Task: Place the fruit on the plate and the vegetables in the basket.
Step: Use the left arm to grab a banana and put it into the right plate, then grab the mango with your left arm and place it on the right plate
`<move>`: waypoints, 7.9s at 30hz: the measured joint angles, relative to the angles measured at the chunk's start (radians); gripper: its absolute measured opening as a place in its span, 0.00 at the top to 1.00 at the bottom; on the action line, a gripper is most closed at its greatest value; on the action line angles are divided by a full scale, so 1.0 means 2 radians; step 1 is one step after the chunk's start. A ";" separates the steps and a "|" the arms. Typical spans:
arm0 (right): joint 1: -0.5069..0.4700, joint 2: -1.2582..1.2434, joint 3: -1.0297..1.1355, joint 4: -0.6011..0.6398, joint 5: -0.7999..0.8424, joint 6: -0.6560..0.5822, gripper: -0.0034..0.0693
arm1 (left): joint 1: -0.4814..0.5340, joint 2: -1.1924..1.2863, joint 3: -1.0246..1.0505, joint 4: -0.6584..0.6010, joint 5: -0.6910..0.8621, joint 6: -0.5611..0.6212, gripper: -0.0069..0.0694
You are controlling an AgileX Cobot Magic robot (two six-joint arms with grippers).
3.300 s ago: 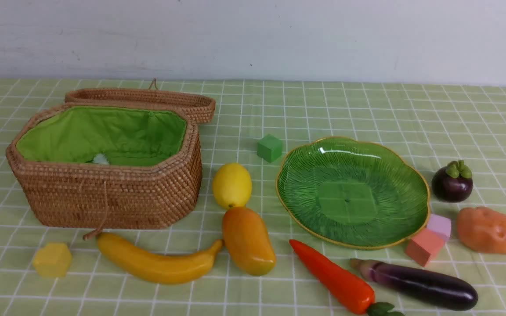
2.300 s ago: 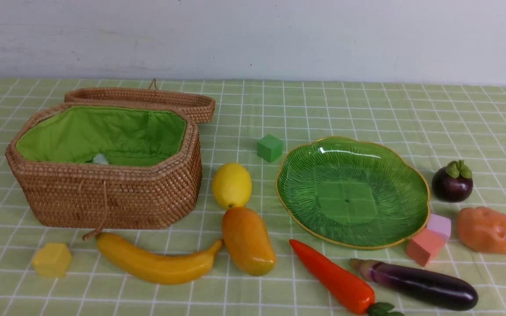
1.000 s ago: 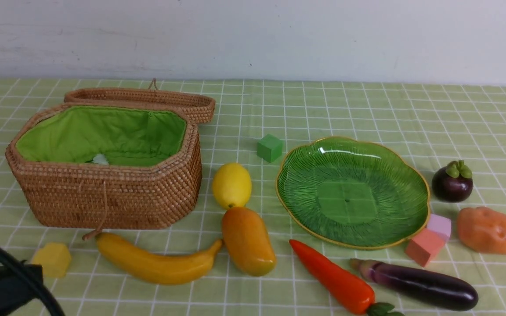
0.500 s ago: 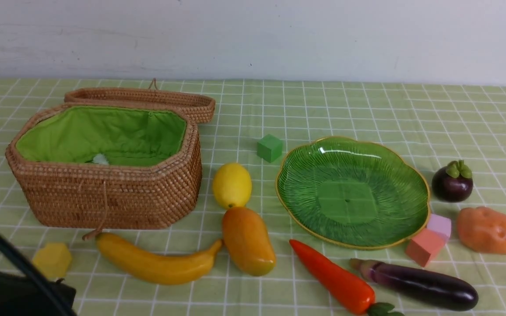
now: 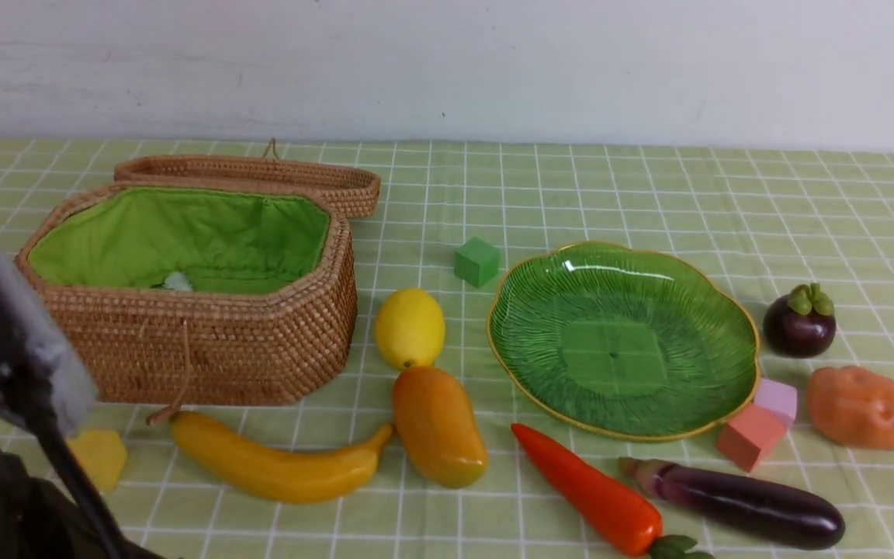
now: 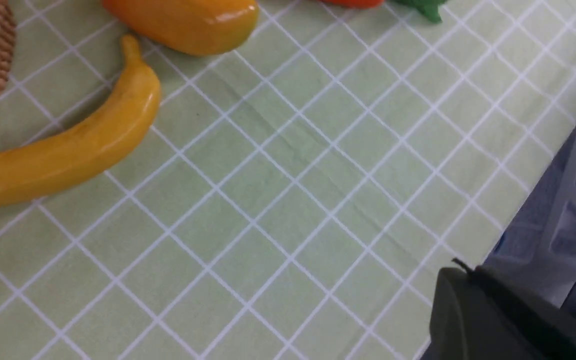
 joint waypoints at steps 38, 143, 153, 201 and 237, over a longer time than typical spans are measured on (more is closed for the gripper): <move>0.041 -0.019 -0.023 0.013 0.011 -0.084 0.93 | -0.023 0.352 -0.002 0.214 -0.281 0.183 0.34; 0.041 -0.019 -0.023 -0.184 -0.035 0.137 0.88 | -0.117 0.512 -0.584 0.151 0.047 -0.182 0.93; 0.041 -0.019 -0.023 -0.132 -0.034 0.114 0.87 | -0.117 0.463 -0.463 0.191 0.073 -0.269 0.93; 0.041 -0.019 -0.023 -0.004 0.012 -0.019 0.84 | -0.117 0.589 -0.269 0.311 -0.170 -0.517 0.23; 0.041 -0.019 -0.023 -0.160 -0.020 0.127 0.83 | -0.126 0.716 -0.515 0.146 -0.305 -0.146 0.17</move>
